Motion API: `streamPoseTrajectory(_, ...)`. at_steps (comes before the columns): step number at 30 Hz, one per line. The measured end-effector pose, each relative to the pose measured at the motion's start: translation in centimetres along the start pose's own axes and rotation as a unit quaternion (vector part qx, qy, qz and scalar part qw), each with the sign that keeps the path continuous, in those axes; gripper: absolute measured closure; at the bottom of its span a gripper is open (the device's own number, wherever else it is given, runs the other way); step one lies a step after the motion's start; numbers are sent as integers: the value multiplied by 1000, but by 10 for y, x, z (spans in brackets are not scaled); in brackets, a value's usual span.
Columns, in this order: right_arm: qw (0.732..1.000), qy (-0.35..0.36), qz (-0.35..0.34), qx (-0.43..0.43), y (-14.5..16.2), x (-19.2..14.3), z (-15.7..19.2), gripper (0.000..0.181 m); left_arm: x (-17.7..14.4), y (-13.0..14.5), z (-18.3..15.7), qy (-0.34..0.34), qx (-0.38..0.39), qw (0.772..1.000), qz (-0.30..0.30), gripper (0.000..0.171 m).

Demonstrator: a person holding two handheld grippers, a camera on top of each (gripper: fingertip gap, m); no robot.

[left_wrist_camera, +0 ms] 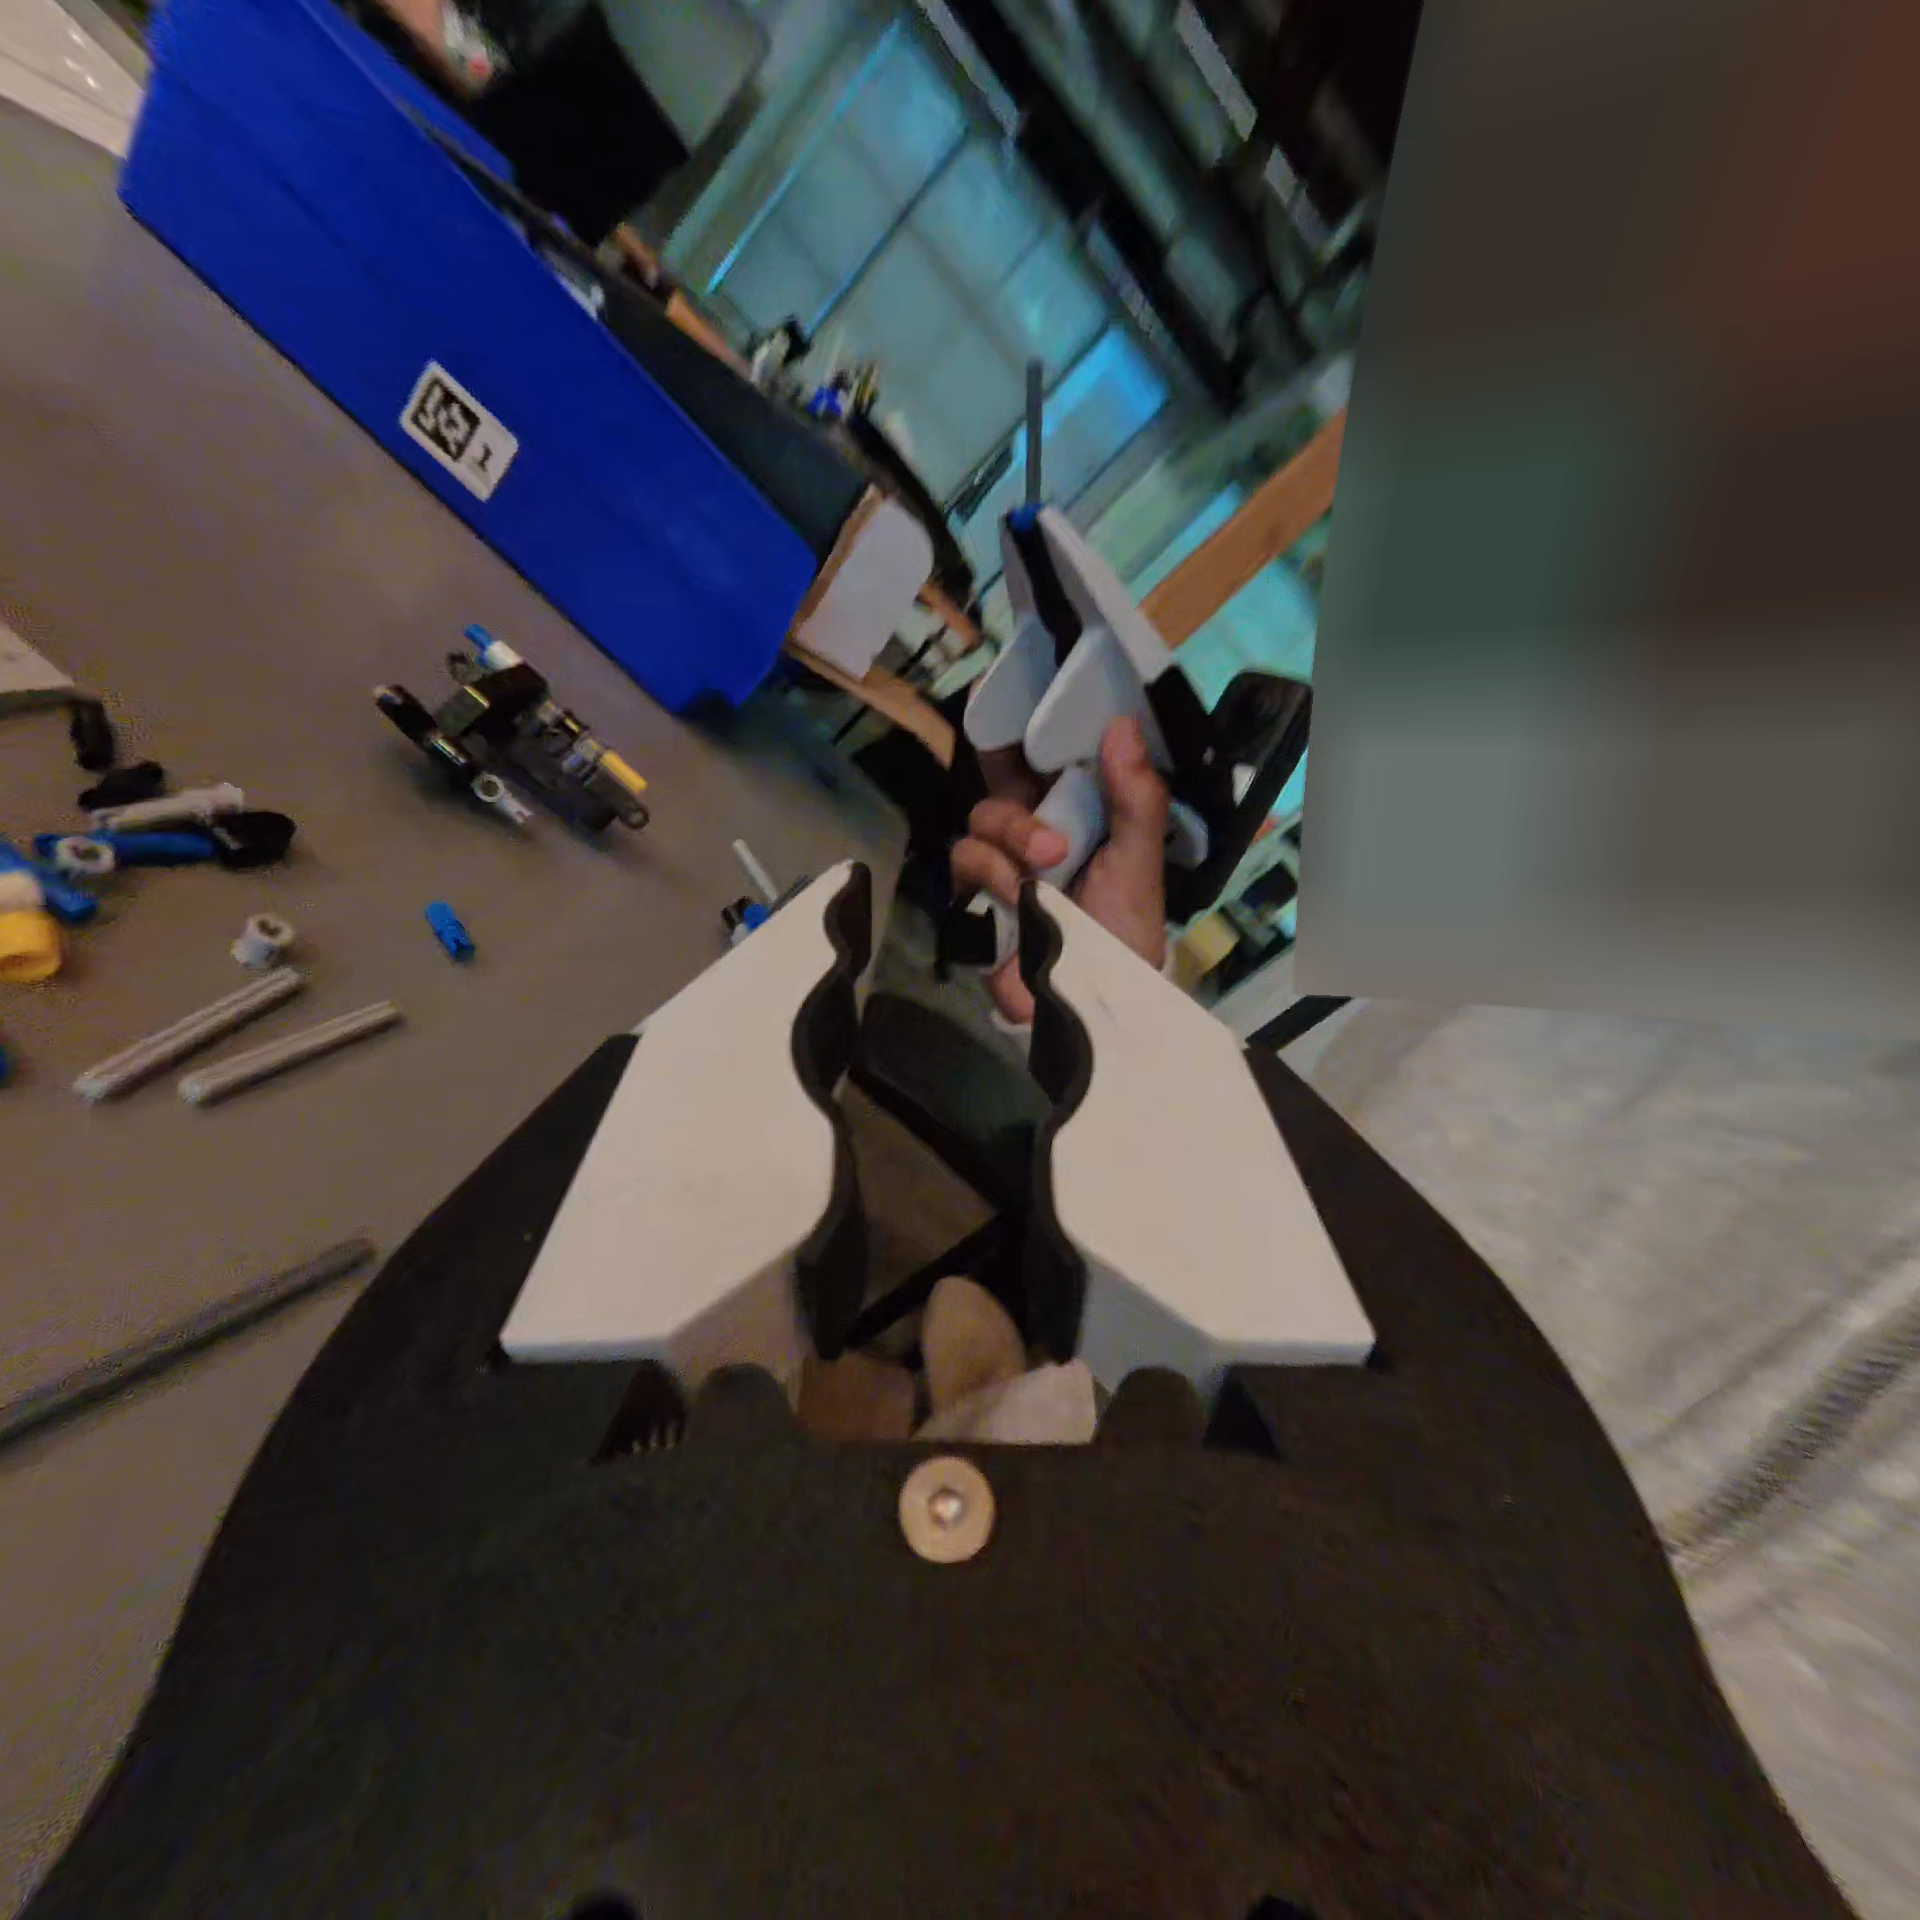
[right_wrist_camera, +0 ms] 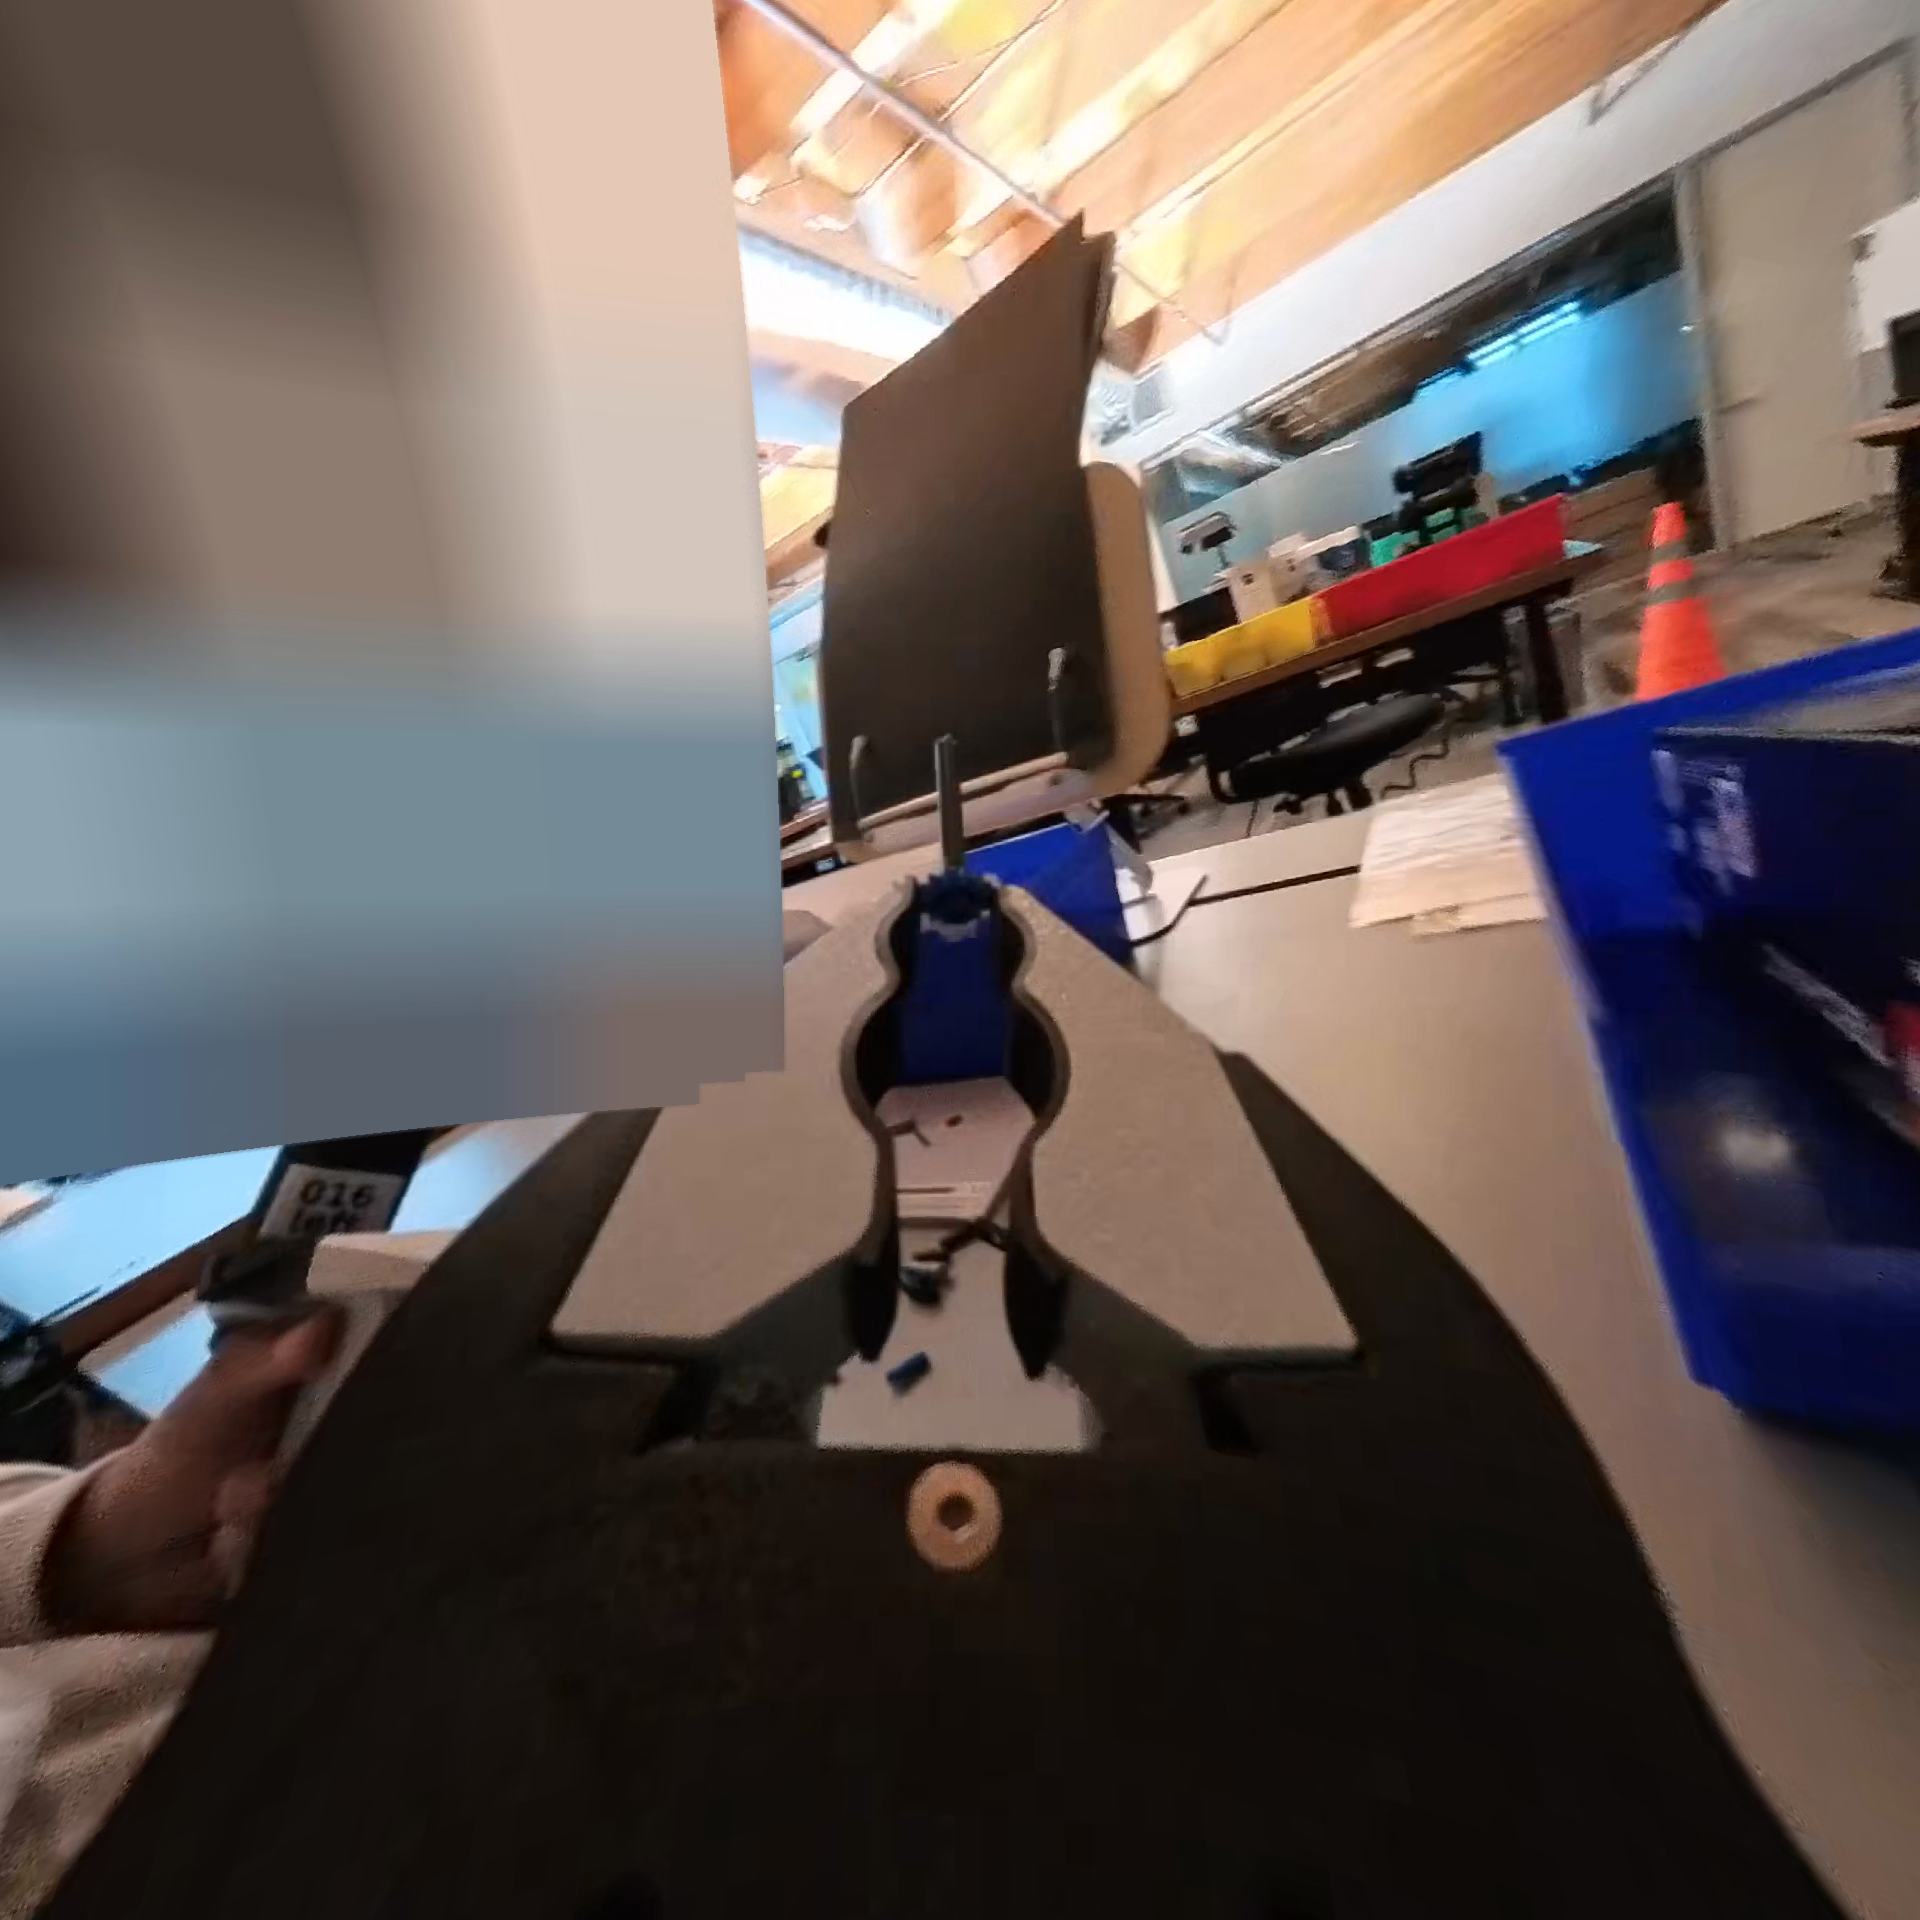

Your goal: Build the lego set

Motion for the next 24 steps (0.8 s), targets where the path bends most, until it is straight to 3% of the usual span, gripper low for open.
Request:
streamPoseTrajectory(5, 999, 28, -13, 28, -3, -12, -22, 171, 49, 8, 1, -69, 129, 983, 115, 135)
streamPoseTrajectory(9, 997, 33, -28, 67, -7, -19, -32, 171, 88, 23, 10, -116, 263, 933, 217, 126)
streamPoseTrajectory(13, 994, 32, -45, 92, -11, -24, -36, 171, 114, 43, 14, -91, 332, 894, 287, 111)
streamPoseTrajectory(17, 994, 27, -44, 100, -12, -24, -36, 171, 129, 46, 16, -100, 376, 873, 294, 109)
streamPoseTrajectory(24, 992, 23, -45, 115, -10, -24, -38, 172, 130, 40, 14, -126, 365, 887, 253, 110)
Point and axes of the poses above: each gripper's, where its closed fingertips meet, x out along the fingers, y out of its underside, z = x × y across the jaws, the point moved 5 cm from there along -x, back along the fingers, and after that the axes turned 7 degrees about -y, right-handed, at the moved point
